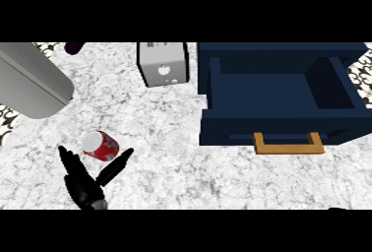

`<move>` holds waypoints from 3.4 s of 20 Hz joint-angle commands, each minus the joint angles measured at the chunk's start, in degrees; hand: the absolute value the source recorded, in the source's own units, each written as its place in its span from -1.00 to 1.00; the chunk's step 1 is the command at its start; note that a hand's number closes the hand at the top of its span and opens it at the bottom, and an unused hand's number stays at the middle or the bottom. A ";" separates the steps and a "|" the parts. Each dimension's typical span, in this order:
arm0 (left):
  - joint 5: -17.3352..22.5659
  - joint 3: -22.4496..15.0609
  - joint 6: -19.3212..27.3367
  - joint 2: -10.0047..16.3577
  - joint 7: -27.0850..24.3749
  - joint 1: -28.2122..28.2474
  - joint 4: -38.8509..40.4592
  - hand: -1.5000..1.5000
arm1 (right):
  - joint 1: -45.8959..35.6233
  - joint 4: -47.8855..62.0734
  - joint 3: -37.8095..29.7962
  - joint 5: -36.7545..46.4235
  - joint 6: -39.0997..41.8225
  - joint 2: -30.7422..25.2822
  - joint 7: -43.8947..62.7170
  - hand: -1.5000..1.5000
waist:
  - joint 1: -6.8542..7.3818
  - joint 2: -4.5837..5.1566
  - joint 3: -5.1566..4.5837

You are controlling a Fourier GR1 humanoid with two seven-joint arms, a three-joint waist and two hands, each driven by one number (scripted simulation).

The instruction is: Pick up the can, place it into the drawer and close the drawer

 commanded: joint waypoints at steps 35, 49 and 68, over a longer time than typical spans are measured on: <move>8.03 15.82 -30.72 6.11 -20.44 -25.84 43.04 1.00 | -5.95 1.06 -2.33 2.56 0.86 0.48 3.13 -1.00 | -0.15 0.09 0.02; -1.08 3.56 -49.40 6.60 -10.46 -35.57 42.27 1.00 | -4.39 -2.33 -4.74 0.99 1.43 -0.62 4.70 -1.00 | -0.16 -0.03 0.05; -5.30 -1.96 -35.78 2.19 24.34 -53.52 16.37 1.00 | -3.11 -4.01 -4.23 1.95 1.86 0.33 3.88 -1.00 | -0.29 -0.11 0.07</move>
